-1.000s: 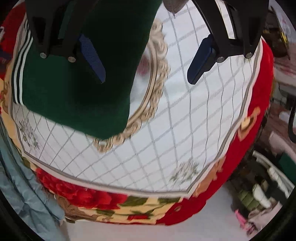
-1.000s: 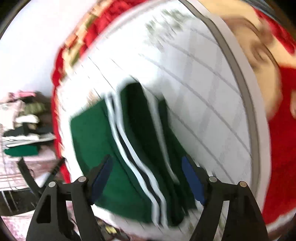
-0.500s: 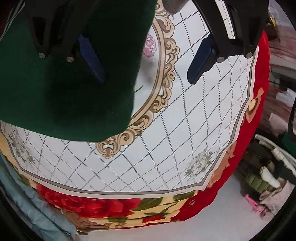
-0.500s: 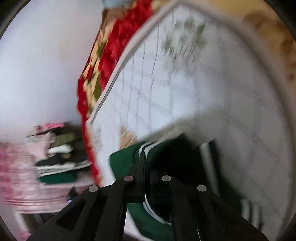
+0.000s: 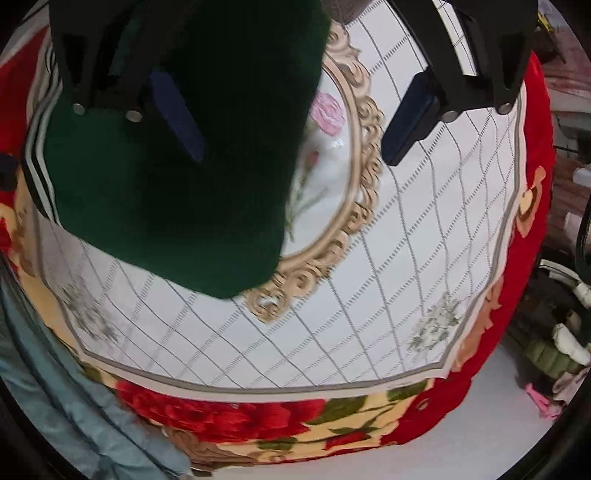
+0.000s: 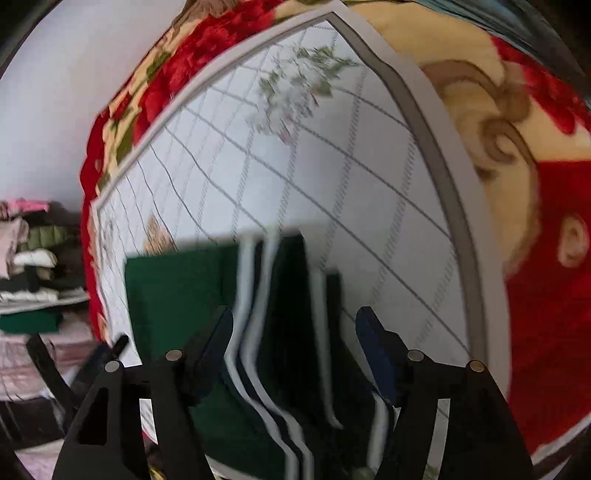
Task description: Fold large clothes
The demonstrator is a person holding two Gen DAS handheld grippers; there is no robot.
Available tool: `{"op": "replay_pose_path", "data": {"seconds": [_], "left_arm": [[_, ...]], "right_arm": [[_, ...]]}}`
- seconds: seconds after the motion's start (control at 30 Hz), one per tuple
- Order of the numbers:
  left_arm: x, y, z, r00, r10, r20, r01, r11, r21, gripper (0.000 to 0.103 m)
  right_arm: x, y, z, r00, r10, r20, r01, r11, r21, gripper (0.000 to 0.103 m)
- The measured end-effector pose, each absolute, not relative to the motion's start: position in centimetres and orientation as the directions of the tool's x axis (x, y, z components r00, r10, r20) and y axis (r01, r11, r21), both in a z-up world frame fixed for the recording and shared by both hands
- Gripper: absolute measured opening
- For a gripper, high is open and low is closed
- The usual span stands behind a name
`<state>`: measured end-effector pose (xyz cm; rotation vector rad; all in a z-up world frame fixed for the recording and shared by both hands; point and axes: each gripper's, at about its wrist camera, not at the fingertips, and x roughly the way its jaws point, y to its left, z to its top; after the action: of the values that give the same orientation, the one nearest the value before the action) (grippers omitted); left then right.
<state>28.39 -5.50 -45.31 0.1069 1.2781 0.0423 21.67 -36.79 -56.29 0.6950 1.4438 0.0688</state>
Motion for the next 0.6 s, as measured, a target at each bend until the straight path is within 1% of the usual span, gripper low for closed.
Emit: {"op": "replay_pose_path", "data": {"seconds": [0.13,0.23,0.3,0.33,0.37,0.43,0.6], "left_arm": [[27.3,-7.0,-47.1,0.222,0.072,-0.972,0.081,0.992,0.092,0.1],[26.7,-7.2,-47.6,0.208,0.058,-0.976,0.098,0.992,0.08,0.1],[26.4,-7.2,-47.9,0.205,0.055,-0.977,0.117,0.99,0.081,0.1],[26.4,-7.1,-48.0,0.202,0.05,-0.978,0.123,0.989,0.076,0.1],[26.4,-7.1,-48.0,0.2,0.046,-0.979,0.126,0.989,0.072,0.1],[26.3,-6.8,-48.0,0.2,0.039,-0.979,0.134,0.989,0.067,0.1],[26.3,-5.4,-47.9,0.206,0.049,-0.977,0.131,0.988,0.077,0.1]], "right_arm": [[16.7,-37.8,-58.8,0.124,0.524,-0.843,0.438,0.733,0.52,0.071],[13.6,-37.6,-61.6,0.137,0.608,-0.782,0.505,0.636,0.583,0.082],[12.9,-36.3,-63.0,0.14,0.67,-0.729,0.486,0.595,0.64,0.082],[13.1,-35.6,-63.5,0.13,0.662,-0.738,0.466,0.616,0.635,0.089],[13.5,-35.0,-63.9,0.121,0.648,-0.752,0.447,0.641,0.624,0.093],[14.6,-34.0,-64.7,0.097,0.629,-0.772,0.427,0.674,0.603,0.093],[17.8,-32.9,-64.7,0.113,0.638,-0.762,0.387,0.678,0.625,0.093]]}}
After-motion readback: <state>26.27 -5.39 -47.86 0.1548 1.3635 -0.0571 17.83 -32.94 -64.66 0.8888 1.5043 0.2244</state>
